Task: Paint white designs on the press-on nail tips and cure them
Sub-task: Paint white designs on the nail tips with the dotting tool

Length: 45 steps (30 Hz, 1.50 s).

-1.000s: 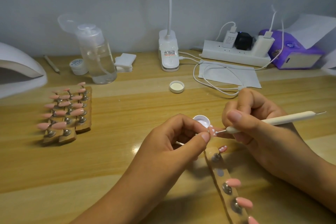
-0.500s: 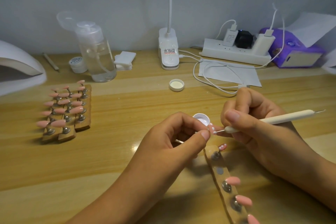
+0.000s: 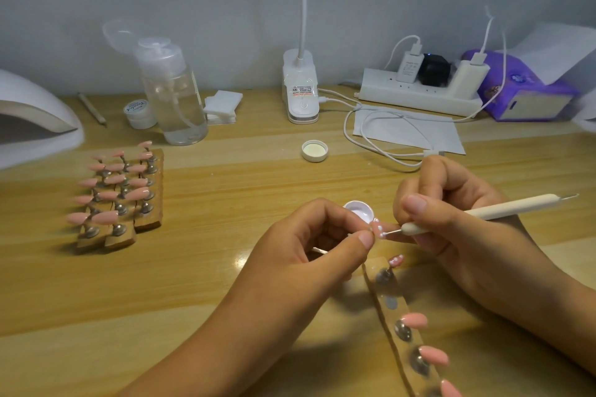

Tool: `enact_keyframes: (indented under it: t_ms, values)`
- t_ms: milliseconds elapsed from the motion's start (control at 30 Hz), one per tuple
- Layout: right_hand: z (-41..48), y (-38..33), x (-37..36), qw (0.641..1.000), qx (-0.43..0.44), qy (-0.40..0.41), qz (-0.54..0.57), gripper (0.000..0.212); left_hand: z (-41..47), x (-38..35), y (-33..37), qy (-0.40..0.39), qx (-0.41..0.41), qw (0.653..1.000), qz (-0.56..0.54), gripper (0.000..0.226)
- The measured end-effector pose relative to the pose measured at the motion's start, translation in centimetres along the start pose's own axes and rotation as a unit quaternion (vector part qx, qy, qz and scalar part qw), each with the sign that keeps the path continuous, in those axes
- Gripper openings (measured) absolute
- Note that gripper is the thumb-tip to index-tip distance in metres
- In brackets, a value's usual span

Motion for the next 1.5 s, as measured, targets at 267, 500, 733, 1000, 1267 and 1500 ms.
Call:
enact_keyframes:
  t_ms: [267, 500, 733, 1000, 1267, 1500]
  values:
    - [0.0, 0.0, -0.1, 1.000, -0.009, 0.008, -0.004, 0.028, 0.0, 0.0, -0.1, 0.000, -0.003, 1.000, -0.002, 0.017]
    - [-0.1, -0.1, -0.3, 1.000, -0.004, 0.007, 0.009, 0.021, 0.0, 0.0, -0.2, 0.001, -0.002, 1.000, 0.000, 0.021]
    - [0.0, 0.0, -0.1, 1.000, -0.003, 0.012, 0.007, 0.021, 0.0, 0.0, -0.1, 0.009, 0.000, 1.000, 0.007, 0.009]
    - [0.0, 0.1, 0.1, 1.000, 0.003, 0.007, -0.004, 0.024, 0.0, 0.0, -0.2, 0.004, -0.005, 1.000, 0.008, 0.022]
    - [-0.3, 0.3, 0.3, 1.000, -0.008, -0.009, 0.001, 0.025, 0.1, 0.0, -0.1, 0.007, -0.008, 1.000, -0.001, 0.018]
    - [1.1, -0.1, 1.5, 0.992, -0.012, 0.091, 0.085, 0.031, 0.1, 0.1, 0.3, 0.031, -0.002, 0.999, -0.040, 0.009]
Point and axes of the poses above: each hand's wrist, its own z-axis towards the middle knuckle, its own x-axis out of the back of the hand, y = z × x, the point moved 1 cm from there along z, towards the middle knuckle, and after that the axes turned 4 degrees about -x, right-handed, at the moved point
